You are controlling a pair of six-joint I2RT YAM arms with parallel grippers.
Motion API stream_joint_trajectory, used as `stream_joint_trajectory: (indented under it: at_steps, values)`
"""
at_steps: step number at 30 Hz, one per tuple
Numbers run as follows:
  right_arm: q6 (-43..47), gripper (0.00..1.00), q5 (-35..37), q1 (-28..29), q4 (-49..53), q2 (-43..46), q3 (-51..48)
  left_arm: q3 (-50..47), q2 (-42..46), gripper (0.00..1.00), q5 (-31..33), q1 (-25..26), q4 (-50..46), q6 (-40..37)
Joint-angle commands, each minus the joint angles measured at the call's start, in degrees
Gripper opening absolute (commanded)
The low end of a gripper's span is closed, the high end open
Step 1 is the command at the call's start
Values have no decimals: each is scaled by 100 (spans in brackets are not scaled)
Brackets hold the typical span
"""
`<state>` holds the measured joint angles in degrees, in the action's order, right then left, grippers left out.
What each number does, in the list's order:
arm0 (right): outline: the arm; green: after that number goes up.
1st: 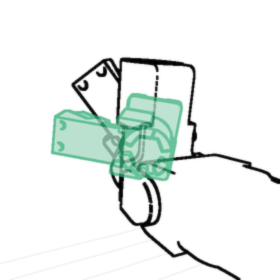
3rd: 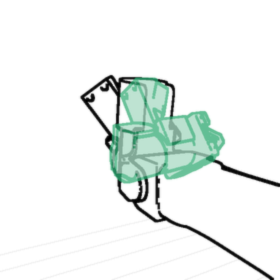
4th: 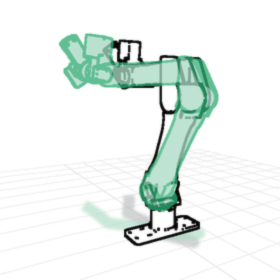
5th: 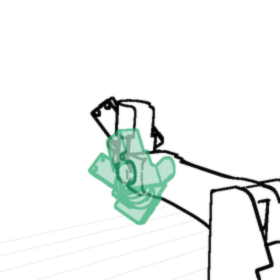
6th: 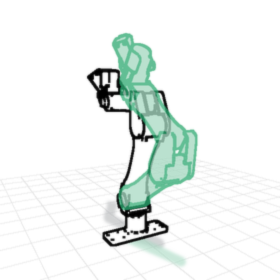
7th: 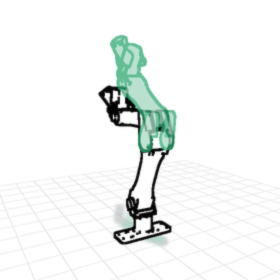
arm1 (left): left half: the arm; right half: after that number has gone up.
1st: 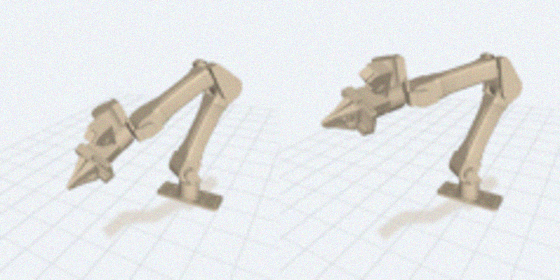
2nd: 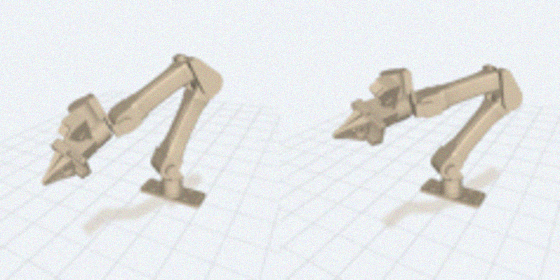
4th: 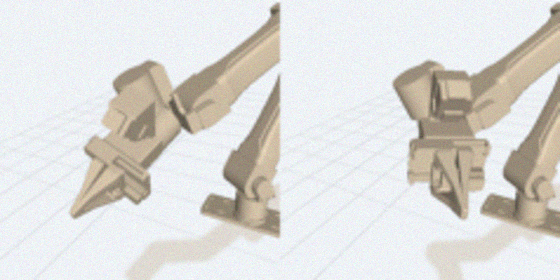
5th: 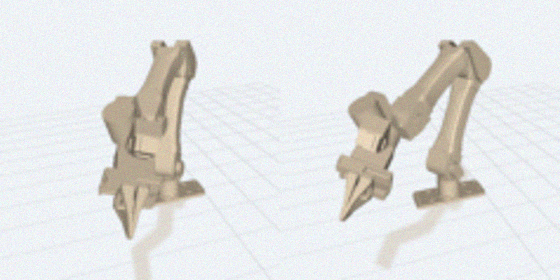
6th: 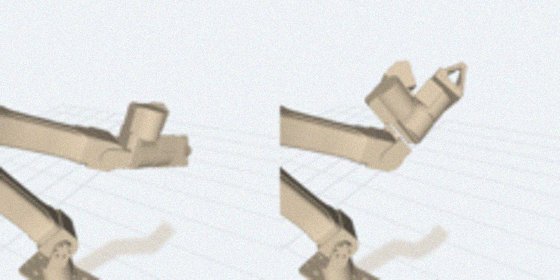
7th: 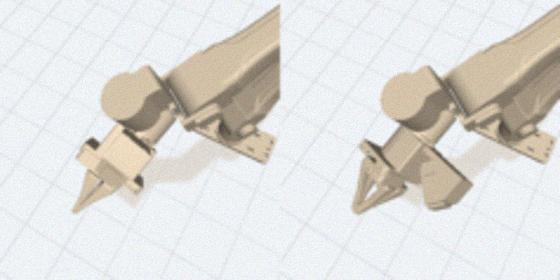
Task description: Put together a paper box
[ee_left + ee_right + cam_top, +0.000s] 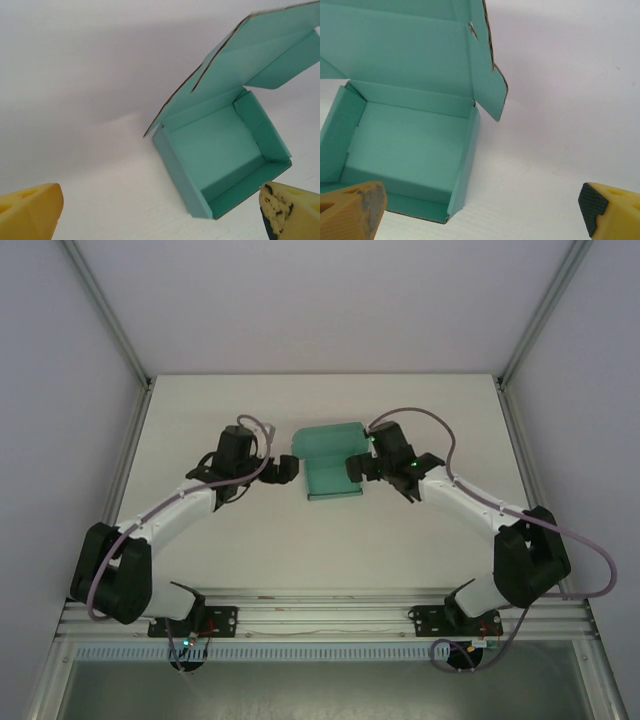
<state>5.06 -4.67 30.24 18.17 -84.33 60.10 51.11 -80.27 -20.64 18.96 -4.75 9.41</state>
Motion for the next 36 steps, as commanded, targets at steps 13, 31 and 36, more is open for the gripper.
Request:
stream_joint_trajectory:
  at_steps: [13, 31, 36]
  values:
    - [3027, 73, -1845, -757, 2011, -1954, 2703, 2518, -1810, 82, -462, -76, -2010, -2379]
    - [2790, 9, -1460, -772, 2006, -2133, 2859, 3302, -2388, 10, -254, -73, -2363, -2277]
    - [2076, 3, -1388, -755, 1860, -2057, 2919, 3283, -2354, 0, -130, -22, -2143, -1590]
